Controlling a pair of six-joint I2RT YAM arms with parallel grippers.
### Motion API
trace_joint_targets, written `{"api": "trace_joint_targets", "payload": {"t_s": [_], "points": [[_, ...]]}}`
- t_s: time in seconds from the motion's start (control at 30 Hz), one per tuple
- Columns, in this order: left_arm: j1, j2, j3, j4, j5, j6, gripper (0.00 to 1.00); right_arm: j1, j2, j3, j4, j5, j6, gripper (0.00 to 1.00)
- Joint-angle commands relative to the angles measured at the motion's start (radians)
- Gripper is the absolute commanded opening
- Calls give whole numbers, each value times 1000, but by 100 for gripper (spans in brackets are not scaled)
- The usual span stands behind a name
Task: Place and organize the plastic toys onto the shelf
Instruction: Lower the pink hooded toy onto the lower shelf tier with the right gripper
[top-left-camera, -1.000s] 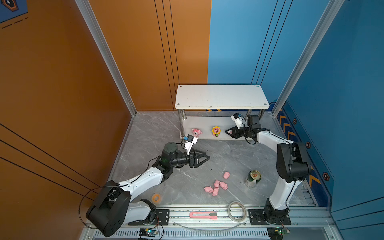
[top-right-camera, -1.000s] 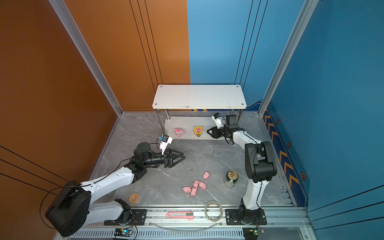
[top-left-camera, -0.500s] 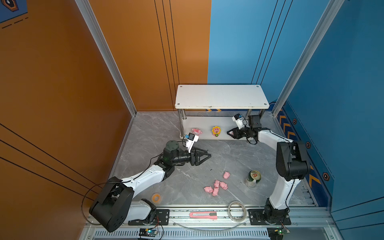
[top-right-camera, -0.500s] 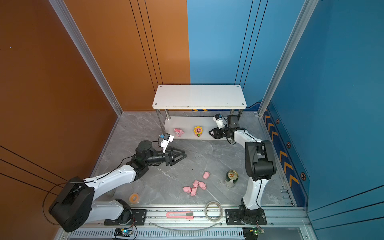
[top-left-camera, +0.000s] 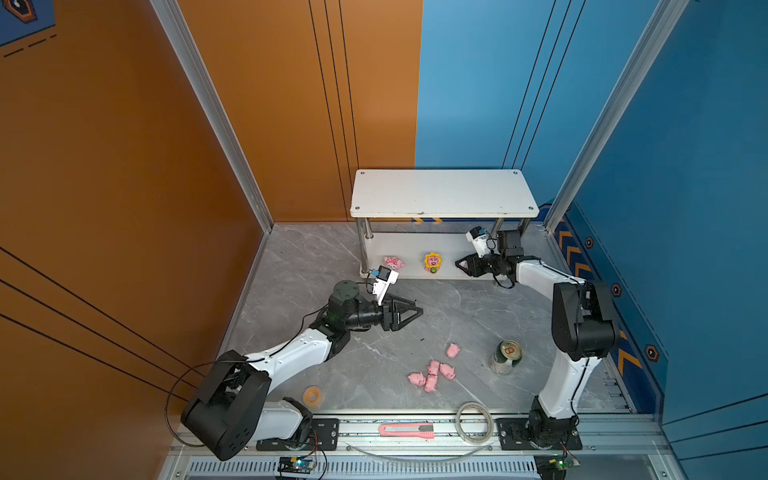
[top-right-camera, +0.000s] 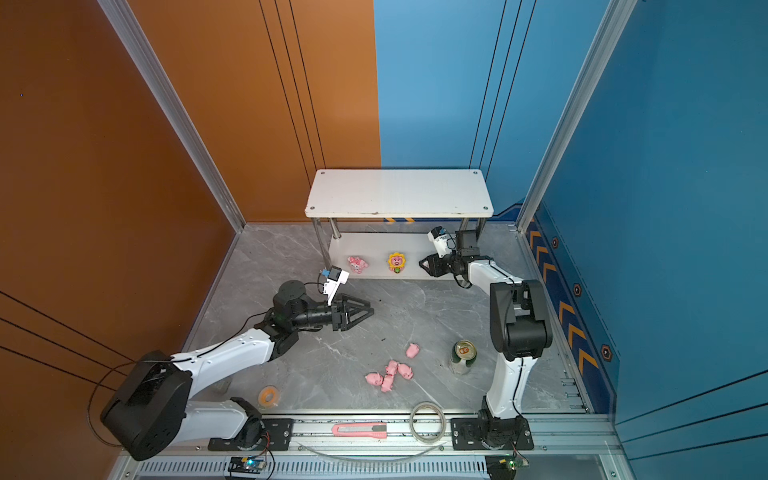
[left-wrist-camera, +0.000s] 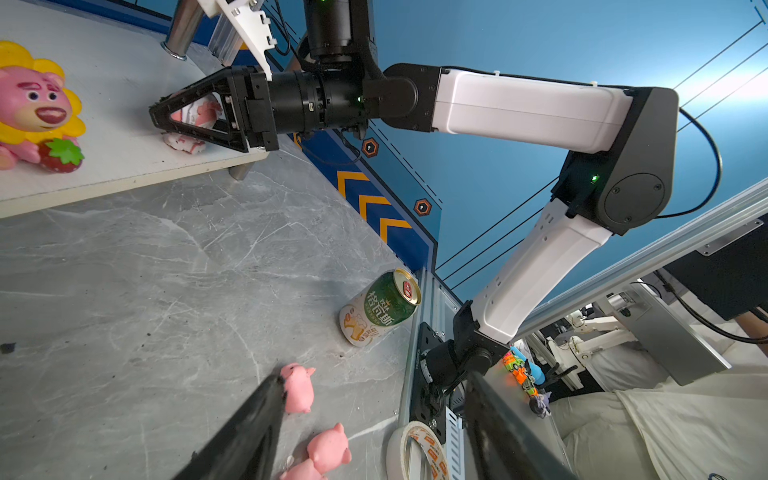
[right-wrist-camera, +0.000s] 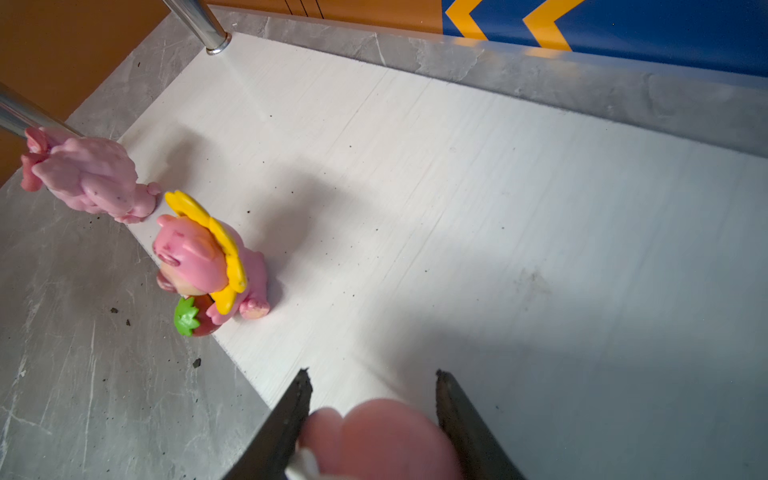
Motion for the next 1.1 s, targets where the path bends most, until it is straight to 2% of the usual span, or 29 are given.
{"api": "trace_joint_targets", "payload": {"t_s": [0.0, 0.23, 0.43, 0.53, 0.73, 0.77, 0.8, 0.83, 1.07], "points": [[-8, 15, 29, 32, 17, -9, 70, -29, 10, -12, 28, 6, 16, 53], [-10, 18, 27, 41, 19, -14, 70, -30, 3, -12, 21, 12, 28, 62], [-11, 16, 25, 42, 21, -15, 70, -30, -5, -12, 27, 23, 46, 66], [-12, 13, 24, 42, 21, -14, 70, -30, -19, -25, 62, 41, 79, 72], [-12, 7, 23, 42, 21, -14, 70, -13, -67, -46, 111, 91, 120, 78], [-13, 6, 23, 42, 21, -14, 70, -8, -76, -49, 111, 101, 120, 80], [-13, 5, 24, 44, 21, -14, 70, -4, -86, -51, 113, 109, 120, 95], [-13, 5, 22, 44, 21, -13, 70, -1, -96, -54, 113, 120, 121, 100], [-19, -10, 20, 45, 24, -11, 70, 9, -166, -72, 122, 145, 138, 100]]}}
